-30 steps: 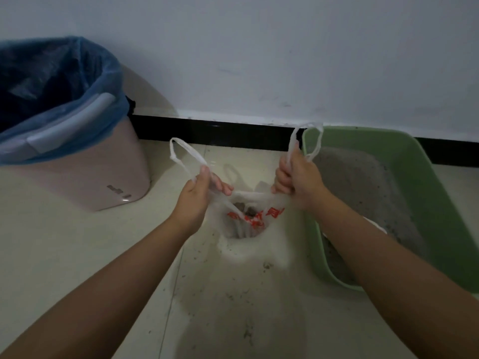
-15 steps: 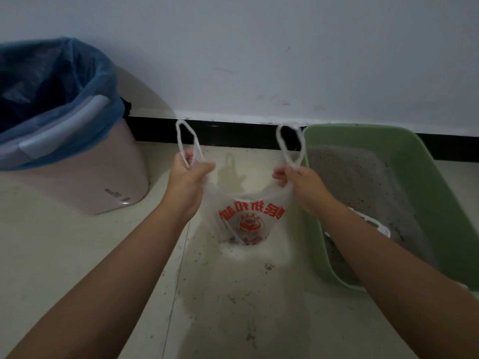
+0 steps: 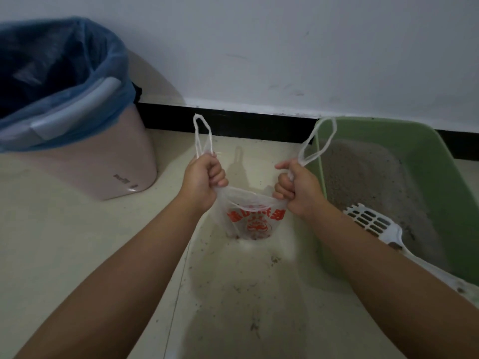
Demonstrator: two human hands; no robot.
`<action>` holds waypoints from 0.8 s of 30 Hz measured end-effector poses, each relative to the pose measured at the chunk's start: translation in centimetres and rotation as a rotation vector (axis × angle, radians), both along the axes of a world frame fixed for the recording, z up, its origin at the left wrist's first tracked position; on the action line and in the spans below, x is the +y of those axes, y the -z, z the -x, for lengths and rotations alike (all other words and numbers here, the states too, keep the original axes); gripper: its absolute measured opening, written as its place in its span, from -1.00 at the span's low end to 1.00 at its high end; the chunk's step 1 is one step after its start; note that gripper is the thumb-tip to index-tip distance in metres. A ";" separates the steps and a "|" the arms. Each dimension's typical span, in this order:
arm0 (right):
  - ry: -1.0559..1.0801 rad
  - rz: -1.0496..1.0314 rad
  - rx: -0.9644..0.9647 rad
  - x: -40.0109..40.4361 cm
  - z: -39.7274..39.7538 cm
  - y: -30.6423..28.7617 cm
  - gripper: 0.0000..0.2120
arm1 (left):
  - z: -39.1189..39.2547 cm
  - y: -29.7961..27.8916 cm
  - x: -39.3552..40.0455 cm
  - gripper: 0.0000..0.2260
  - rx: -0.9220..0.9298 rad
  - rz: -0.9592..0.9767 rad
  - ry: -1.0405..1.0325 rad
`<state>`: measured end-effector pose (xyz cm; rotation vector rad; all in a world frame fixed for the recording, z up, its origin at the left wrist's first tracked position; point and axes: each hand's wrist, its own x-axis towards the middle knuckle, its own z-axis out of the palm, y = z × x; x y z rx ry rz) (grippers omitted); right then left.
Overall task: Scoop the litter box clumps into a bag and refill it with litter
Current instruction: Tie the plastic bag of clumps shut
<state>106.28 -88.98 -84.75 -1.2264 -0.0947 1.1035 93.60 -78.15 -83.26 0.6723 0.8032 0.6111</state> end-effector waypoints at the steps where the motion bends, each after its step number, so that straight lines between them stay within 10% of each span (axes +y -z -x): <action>1: -0.010 0.004 0.000 0.0 0.1 0.0 -0.70 | 0.0 0.2 0.0 -0.71 -0.010 0.029 -0.020; 5: -0.082 0.048 -0.091 -0.1 0.2 -0.3 -0.83 | 1.0 0.5 -0.2 -0.72 0.010 -0.007 0.041; 9: -0.091 0.204 -0.215 -0.2 0.1 -0.6 -0.77 | 2.9 0.9 -1.6 -0.89 0.312 -0.491 0.317; 14: -0.252 0.339 -0.474 -0.9 0.1 -0.4 -0.65 | 3.7 2.4 -4.0 -0.62 0.426 -0.702 0.487; 24: 0.115 0.070 -0.057 -0.9 1.0 0.0 -0.70 | 0.3 -0.1 -5.6 -0.71 0.208 -0.477 0.157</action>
